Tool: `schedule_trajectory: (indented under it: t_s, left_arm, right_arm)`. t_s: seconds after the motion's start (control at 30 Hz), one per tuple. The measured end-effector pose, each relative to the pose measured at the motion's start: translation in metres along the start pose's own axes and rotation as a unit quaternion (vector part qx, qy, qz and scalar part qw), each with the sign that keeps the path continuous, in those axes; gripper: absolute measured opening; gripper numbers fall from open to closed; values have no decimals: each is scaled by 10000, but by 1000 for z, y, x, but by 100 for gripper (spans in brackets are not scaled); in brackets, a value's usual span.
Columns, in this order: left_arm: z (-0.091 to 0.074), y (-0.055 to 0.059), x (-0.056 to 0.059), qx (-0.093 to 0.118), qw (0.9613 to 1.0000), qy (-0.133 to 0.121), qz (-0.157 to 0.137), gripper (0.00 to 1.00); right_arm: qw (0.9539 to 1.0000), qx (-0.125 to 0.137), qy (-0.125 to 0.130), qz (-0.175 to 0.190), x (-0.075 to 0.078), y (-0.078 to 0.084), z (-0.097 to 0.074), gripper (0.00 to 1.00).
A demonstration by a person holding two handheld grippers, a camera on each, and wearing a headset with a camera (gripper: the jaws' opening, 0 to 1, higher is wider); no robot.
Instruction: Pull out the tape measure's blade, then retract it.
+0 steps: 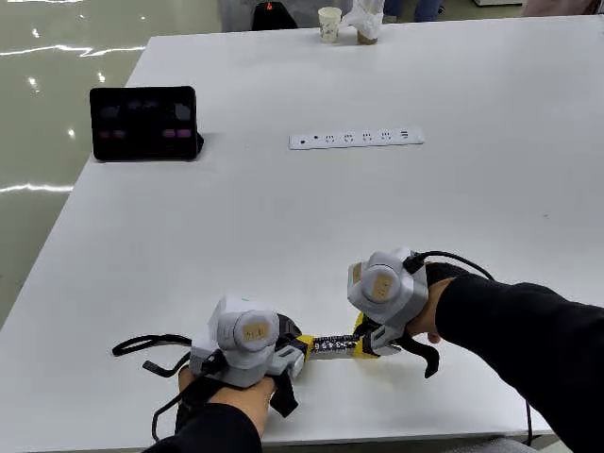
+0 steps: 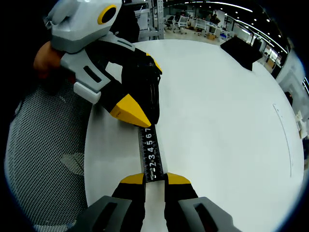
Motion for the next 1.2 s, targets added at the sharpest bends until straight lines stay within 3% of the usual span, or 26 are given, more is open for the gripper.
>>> schedule_trajectory:
  t_s: [0.13,0.2,0.67,0.8,1.2]
  left_arm:
    - [0,0,0,-4,10000,-3,6,64]
    - [0,0,0,1,10000,3,-3,65]
    - [-1,0,0,-1,10000,38,-89,64]
    - [-1,-1,-2,30,9998,80,-182,64]
    - [-3,-1,-2,83,9993,107,-343,63]
  right_arm:
    - [9999,82,-27,75,-1,-2,1,11]
    - [9994,310,-16,122,0,-5,3,11]
    - [9995,266,34,172,-1,-4,4,11]
    - [9987,426,59,282,-1,-7,6,11]
    - [9979,529,54,373,-2,-10,5,11]
Point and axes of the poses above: the centre of the closed fingertips' face, and the gripper's own axes: z roughly forward along the fingers, x roughly to its right, y roughly out of its underside, the point moved 4 cm from there along -z, roughly backward along the fingers, and after that the axes turned 8 degrees about y, right-handed, at the moved point
